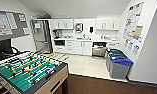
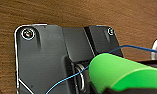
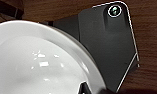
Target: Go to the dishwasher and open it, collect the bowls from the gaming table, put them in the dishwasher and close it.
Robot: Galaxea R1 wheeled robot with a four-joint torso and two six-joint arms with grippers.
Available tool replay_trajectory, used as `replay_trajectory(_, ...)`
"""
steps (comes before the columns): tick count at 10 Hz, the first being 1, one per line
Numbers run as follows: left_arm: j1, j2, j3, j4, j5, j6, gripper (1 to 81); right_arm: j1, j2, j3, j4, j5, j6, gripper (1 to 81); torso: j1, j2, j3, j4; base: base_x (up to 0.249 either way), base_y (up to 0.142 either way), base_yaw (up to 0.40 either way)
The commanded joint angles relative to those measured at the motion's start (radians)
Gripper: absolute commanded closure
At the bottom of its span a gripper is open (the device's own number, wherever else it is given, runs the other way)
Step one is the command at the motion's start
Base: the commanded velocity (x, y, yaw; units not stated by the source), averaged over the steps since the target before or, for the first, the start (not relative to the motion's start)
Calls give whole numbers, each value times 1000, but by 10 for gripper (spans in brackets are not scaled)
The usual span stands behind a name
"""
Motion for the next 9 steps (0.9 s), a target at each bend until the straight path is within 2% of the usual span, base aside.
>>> replay_trajectory(1, -53, -13, 10, 12, 23, 4, 811, 49, 22, 23, -13, -10, -4, 811, 0, 0, 0, 0, 123, 0, 0)
replay_trajectory(9, -53, -12, 10, 13, 25, 4, 811, 51, 22, 22, -13, -9, -4, 811, 0, 0, 0, 0, 127, 0, 0)
